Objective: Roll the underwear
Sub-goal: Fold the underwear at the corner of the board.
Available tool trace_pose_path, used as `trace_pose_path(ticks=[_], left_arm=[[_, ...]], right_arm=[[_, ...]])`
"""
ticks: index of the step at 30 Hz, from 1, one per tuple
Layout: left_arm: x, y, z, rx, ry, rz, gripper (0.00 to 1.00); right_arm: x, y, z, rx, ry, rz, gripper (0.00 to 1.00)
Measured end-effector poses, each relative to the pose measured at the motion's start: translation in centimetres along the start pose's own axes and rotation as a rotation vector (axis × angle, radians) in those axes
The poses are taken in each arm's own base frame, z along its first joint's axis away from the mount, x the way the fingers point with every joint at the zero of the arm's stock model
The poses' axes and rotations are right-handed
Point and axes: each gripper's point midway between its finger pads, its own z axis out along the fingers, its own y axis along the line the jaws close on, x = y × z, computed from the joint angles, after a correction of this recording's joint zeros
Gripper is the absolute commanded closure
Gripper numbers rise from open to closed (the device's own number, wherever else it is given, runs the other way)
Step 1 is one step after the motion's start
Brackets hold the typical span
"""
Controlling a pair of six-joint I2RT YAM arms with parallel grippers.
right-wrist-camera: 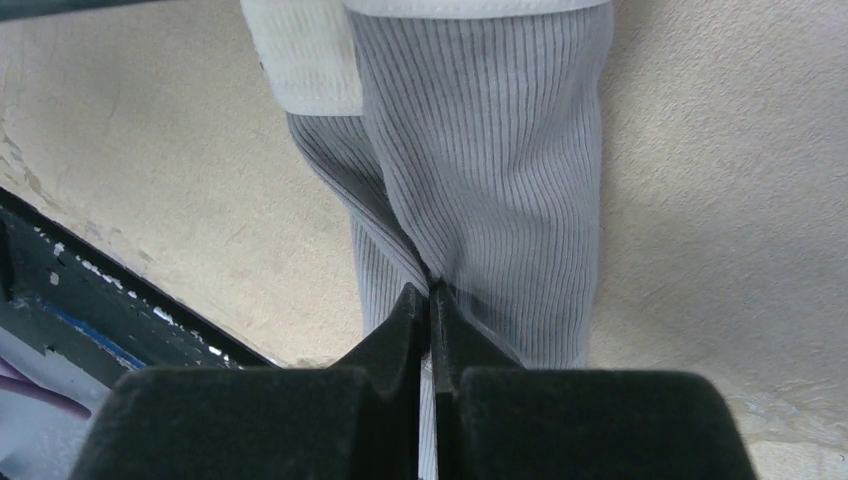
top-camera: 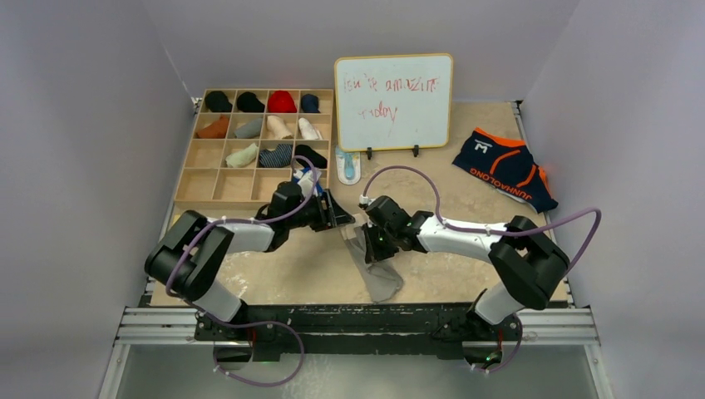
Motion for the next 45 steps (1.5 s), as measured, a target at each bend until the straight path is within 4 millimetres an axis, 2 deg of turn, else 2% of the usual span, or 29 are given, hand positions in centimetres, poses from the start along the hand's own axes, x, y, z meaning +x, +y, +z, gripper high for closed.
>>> trace_pose_path(ticks=[4,12,21,24,29,33,37,40,45], left_arm=[[-0.5,-0.8,-0.7,-0.002,-0.014,0.000,0.39],[0.5,0.3,-0.8,-0.082,0.037,-0.100,0.39],[1.0,0.3,-0.3,-0.119,0.074,-0.159,0.40],[1.4,0.0,0.1,-0.133,0.086,-0.162,0.52],[2.2,1.0,0.3,-0.184,0.100,-0.180,0.84],[2.5,2.0,0.5,-0.225,0.103,-0.189,0.94],[2.4,2.5,0.5,-0.244,0.098,-0.181,0.99],[2.4,2.6,0.5,-0.245,0.097,-0.164,0.96],[2.4,2.8,0.7,-0.238,0.094,-0.139,0.75]], right_arm=[[0.0,0.2,0.0,-0.003,0.001,-0.001,1.00],[0.2,0.6,0.3,-0.010,0.002,-0.010,1.00],[0.3,0.8,0.7,-0.012,0.007,-0.018,1.00],[0.4,1.0,0.8,-0.015,0.007,-0.023,1.00],[0.4,1.2,0.9,-0.020,0.004,-0.031,1.00],[0.4,1.4,0.9,-0.024,0.003,-0.036,1.00],[0.4,1.5,0.9,-0.028,0.002,-0.046,1.00],[0.5,1.5,0.9,-0.036,0.006,-0.061,1.00],[0.8,1.9,1.0,-0.062,0.022,-0.085,0.96]])
